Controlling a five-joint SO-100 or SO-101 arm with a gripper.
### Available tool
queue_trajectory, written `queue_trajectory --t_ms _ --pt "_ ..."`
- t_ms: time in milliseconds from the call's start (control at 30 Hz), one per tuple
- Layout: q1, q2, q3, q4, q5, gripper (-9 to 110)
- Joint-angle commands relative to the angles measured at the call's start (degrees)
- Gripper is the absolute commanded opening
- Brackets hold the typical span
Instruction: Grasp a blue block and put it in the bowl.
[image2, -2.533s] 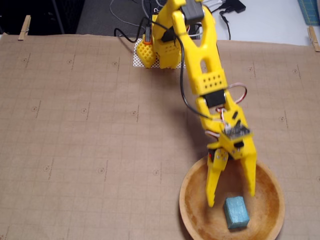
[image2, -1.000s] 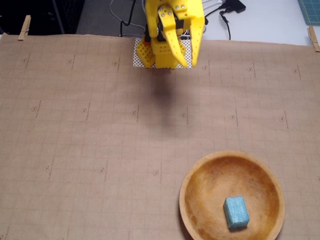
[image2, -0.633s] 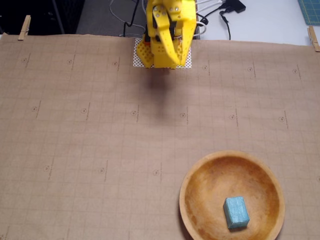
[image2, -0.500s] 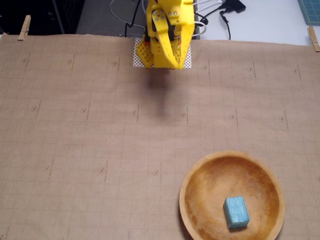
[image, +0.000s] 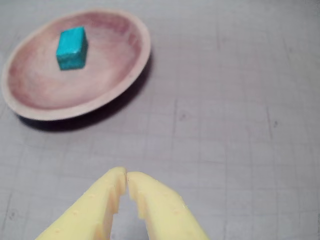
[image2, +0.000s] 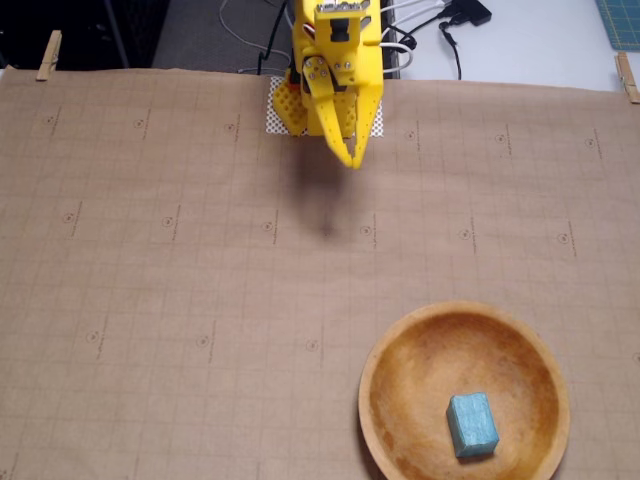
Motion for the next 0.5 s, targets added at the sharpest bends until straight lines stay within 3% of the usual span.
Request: queue_trajectory --t_ms 0,467 --pt "3.5 0.5 1.1 0.2 -0.6 -3" --pt "4.5 0.5 14.3 0.2 -0.5 -3"
